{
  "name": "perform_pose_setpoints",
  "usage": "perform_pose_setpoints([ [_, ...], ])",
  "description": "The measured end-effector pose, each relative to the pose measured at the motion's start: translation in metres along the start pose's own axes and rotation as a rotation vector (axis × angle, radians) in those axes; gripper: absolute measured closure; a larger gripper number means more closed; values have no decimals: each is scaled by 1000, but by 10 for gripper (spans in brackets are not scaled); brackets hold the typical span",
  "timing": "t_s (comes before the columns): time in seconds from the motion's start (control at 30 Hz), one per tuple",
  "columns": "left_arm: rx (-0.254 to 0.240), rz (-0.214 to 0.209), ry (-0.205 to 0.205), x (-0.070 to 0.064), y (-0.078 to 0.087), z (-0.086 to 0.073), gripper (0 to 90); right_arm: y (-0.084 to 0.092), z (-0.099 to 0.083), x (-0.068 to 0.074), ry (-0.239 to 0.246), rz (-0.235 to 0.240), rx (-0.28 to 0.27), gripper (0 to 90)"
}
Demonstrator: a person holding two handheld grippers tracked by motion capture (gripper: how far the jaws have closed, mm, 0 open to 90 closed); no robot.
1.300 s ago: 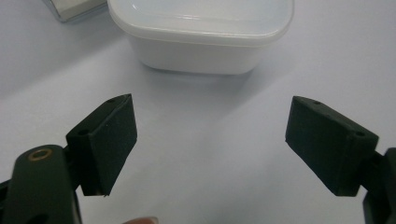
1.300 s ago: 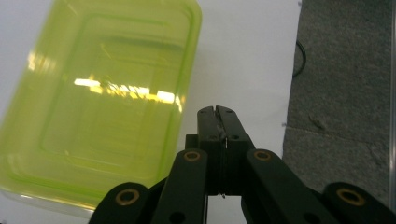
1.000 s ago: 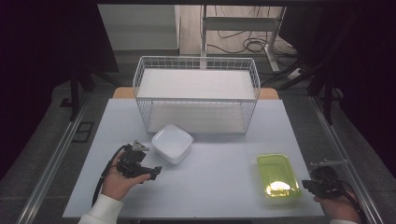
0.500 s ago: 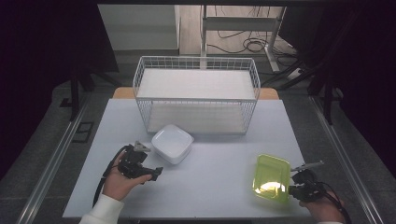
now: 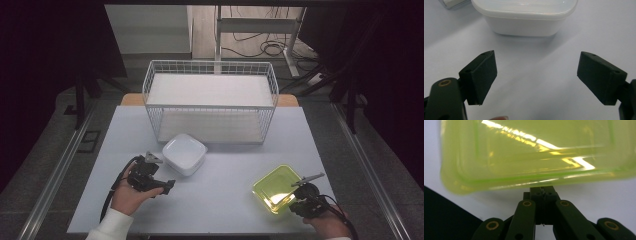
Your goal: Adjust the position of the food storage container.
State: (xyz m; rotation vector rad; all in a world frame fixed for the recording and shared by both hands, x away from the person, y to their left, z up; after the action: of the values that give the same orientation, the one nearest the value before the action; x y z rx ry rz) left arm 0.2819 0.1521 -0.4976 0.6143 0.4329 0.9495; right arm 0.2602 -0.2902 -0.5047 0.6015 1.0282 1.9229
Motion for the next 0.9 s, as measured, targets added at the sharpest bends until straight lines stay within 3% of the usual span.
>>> perform_pose_setpoints([
  [0.17, 5, -1, -5, -1, -1, 0, 162, -9, 7, 20, 37, 51, 6, 884],
  [0.5, 12, 0, -2, -2, -3, -1, 161, -24, 17, 40, 49, 73, -18, 884],
  [0.77, 15, -2, -8, -3, -3, -2, 161, -24, 20, 44, 55, 78, -43, 883],
  [0.87, 11, -1, -6, -2, -2, -2, 161, -17, 16, 42, 67, 113, -36, 881],
  [0.9, 10, 0, -4, -1, -1, -2, 161, -5, 16, 34, 49, 125, -56, 881],
])
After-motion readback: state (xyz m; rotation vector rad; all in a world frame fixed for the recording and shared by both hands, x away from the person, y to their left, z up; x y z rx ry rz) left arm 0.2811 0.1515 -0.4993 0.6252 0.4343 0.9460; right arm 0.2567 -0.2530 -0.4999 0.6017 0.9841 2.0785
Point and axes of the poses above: each handheld gripper's, and its own axes: y roughly backward along the jaws, z roughly out of its top, x roughly to its left, the point moved 3 cm from there along -y, roughly forward along the jaws, and after that the axes turned 14 degrees about -x, right-handed, at the moved point
